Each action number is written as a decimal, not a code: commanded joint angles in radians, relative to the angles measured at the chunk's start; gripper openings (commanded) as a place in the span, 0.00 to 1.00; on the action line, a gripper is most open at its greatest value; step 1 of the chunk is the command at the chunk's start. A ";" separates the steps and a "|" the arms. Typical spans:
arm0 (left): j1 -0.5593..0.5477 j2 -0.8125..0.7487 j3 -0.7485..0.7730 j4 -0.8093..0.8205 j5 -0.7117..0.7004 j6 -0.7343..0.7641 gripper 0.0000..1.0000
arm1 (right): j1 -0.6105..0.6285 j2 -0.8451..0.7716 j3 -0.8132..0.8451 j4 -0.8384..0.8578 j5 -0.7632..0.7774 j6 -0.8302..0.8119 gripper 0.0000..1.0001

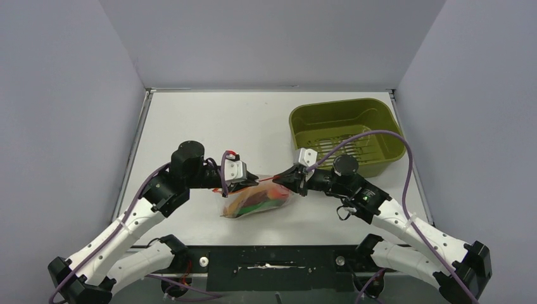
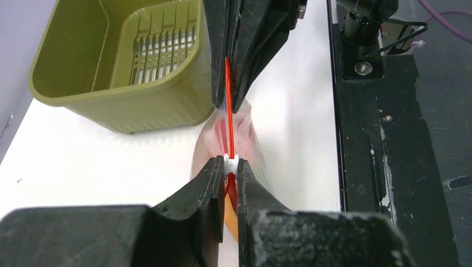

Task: Place the food in the zip-top bag and seal the zipper
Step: Zip the zipper food storage bag at the center of the board.

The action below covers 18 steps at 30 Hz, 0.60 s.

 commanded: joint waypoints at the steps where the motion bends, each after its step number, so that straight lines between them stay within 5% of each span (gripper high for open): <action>1: 0.007 -0.047 0.026 -0.121 -0.073 0.023 0.00 | -0.032 -0.035 -0.021 0.095 0.052 0.020 0.00; 5: 0.006 -0.054 0.029 -0.138 -0.075 0.020 0.00 | -0.030 -0.022 -0.028 0.096 -0.003 0.003 0.02; 8: 0.006 -0.052 0.025 -0.120 -0.050 0.012 0.00 | -0.007 0.011 0.012 0.059 -0.042 -0.014 0.28; 11: 0.007 -0.052 0.010 -0.080 -0.029 -0.007 0.00 | 0.051 0.068 0.067 0.010 -0.058 -0.074 0.43; 18: 0.007 -0.046 0.007 -0.069 -0.008 -0.012 0.00 | 0.089 0.125 0.124 0.007 -0.063 -0.110 0.43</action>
